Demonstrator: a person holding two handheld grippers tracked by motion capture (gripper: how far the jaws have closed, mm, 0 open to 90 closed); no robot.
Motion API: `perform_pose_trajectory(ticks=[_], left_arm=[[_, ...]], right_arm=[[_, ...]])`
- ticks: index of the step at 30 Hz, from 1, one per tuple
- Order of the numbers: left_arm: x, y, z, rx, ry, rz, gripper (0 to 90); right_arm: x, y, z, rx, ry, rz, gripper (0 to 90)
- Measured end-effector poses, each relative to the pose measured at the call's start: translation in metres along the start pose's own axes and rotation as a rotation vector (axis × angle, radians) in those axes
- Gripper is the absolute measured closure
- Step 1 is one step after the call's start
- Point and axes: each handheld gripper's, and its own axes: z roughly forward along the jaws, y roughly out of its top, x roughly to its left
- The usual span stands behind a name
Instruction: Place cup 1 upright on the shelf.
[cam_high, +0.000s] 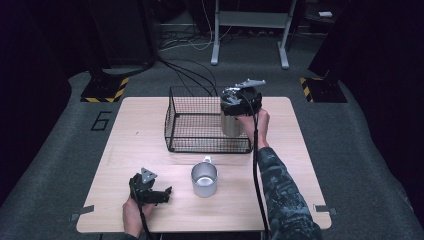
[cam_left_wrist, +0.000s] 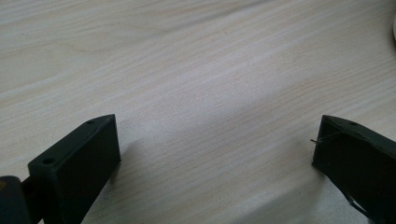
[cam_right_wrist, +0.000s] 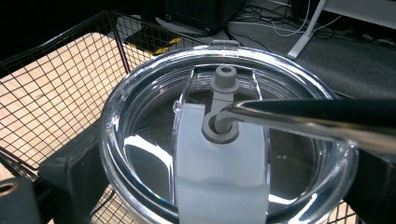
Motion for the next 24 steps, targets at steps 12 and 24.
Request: perform_pose_trajectory(ticks=[12,24], left_arm=[[0.0,0.0,0.0,0.004,-0.004,-0.003,0.4],[0.0,0.0,0.0,0.001,0.005,0.004,0.4]], right_arm=[[0.001,-0.007,0.011,0.022,-0.004,0.0,3.4],[0.004,-0.015,0.024,0.059,-0.004,0.008,3.4]])
